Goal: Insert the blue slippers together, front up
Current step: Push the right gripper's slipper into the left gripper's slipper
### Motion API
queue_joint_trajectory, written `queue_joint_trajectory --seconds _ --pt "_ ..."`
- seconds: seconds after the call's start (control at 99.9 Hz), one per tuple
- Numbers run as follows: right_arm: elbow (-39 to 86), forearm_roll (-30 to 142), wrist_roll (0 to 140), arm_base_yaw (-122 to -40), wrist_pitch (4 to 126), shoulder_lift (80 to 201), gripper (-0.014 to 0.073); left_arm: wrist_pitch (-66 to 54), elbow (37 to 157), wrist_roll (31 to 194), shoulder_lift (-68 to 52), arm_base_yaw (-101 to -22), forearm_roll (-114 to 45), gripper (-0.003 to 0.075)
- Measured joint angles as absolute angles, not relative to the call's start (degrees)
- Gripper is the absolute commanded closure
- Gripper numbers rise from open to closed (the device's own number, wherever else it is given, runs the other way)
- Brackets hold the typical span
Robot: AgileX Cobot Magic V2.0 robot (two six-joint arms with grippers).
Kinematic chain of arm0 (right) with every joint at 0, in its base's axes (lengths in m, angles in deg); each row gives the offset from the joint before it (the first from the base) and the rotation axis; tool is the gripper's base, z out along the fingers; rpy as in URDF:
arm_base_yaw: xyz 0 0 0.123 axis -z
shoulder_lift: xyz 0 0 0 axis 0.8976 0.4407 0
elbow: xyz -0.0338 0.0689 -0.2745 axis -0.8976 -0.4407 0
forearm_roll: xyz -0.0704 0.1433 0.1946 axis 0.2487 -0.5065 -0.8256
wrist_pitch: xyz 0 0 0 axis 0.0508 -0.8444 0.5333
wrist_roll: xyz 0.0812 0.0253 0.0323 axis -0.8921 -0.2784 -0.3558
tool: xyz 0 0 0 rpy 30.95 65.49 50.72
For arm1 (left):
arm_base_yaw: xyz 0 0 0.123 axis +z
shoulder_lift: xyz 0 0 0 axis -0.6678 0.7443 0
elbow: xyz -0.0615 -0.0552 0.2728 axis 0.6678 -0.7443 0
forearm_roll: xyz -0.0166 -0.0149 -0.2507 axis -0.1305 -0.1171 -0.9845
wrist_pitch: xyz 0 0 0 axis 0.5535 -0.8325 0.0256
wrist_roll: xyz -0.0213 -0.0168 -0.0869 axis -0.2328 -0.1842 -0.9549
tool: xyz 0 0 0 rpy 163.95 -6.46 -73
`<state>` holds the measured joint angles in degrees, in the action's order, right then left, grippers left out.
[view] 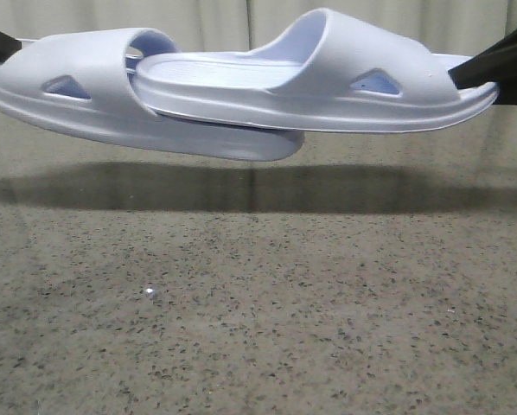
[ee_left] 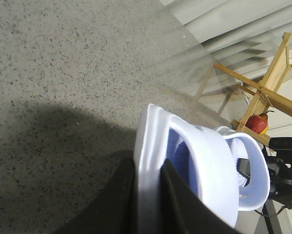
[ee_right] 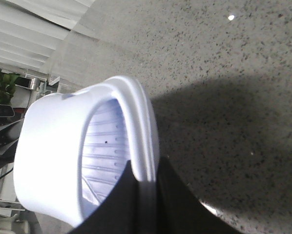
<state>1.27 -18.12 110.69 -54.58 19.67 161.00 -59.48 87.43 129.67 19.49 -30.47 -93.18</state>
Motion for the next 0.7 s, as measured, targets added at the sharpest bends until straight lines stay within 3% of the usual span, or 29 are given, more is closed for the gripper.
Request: queue_joint_trajectory --seconds 0.701 --pt "11.2 -26.9 116.0 -70.6 26.1 174.1 0.07 -54.1 87.4 130.6 19.5 -31.9 -96.6 0.0704"
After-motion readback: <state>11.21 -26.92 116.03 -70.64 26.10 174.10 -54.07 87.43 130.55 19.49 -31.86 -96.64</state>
